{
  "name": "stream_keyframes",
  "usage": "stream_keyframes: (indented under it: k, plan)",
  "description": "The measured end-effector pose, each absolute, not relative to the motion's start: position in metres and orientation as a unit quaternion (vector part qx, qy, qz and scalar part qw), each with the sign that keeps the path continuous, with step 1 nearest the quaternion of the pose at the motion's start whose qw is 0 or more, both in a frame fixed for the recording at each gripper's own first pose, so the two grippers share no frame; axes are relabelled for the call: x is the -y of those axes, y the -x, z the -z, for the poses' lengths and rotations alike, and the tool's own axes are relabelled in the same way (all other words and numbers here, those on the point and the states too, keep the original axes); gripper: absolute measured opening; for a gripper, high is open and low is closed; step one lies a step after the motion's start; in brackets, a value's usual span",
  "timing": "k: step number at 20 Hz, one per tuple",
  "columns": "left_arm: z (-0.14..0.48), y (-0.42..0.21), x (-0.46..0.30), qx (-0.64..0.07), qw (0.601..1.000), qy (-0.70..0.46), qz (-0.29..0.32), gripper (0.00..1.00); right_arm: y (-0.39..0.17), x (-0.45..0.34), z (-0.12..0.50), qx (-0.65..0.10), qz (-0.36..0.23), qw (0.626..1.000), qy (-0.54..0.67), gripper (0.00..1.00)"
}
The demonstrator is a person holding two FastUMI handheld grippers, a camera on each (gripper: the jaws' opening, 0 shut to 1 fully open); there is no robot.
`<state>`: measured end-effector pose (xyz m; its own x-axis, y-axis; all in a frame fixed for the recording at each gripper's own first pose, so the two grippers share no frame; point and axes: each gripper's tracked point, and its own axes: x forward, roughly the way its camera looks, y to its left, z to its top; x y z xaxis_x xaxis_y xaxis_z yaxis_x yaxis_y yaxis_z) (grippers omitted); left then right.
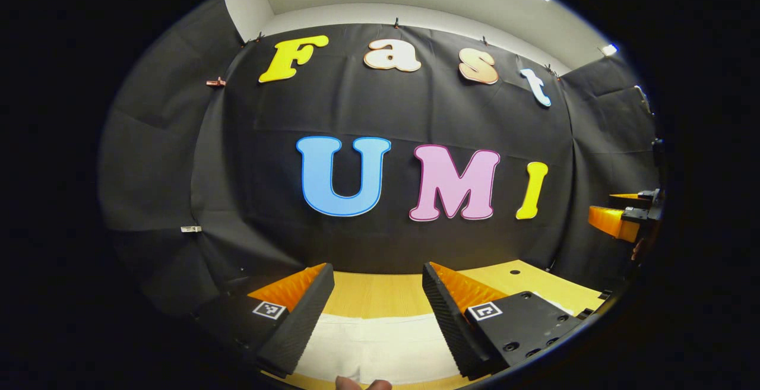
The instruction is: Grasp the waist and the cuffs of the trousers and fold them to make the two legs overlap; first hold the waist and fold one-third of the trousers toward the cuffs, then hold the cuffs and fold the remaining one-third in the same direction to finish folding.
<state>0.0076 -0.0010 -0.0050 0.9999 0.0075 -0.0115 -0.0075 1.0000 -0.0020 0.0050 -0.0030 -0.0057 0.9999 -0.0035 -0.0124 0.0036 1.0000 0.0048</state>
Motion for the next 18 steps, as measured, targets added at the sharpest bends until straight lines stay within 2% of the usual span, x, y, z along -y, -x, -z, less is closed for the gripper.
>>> stream_keyframes:
  k: [8, 14, 18]
  plan:
    - [0.019, -0.008, 0.003, -0.017, 1.0, -0.023, 0.011, 0.95, -0.002, 0.001, 0.012, -0.012, 0.0, 1.0, 0.011, 0.96]
    - [0.081, 0.0, -0.016, -0.076, 0.98, -0.167, 0.077, 0.96, 0.005, 0.005, 0.031, -0.036, 0.0, 0.999, 0.023, 0.97]
    - [0.144, 0.011, -0.047, -0.138, 0.932, -0.313, 0.122, 0.96, 0.011, 0.014, 0.044, -0.052, 0.007, 0.998, 0.029, 0.97]
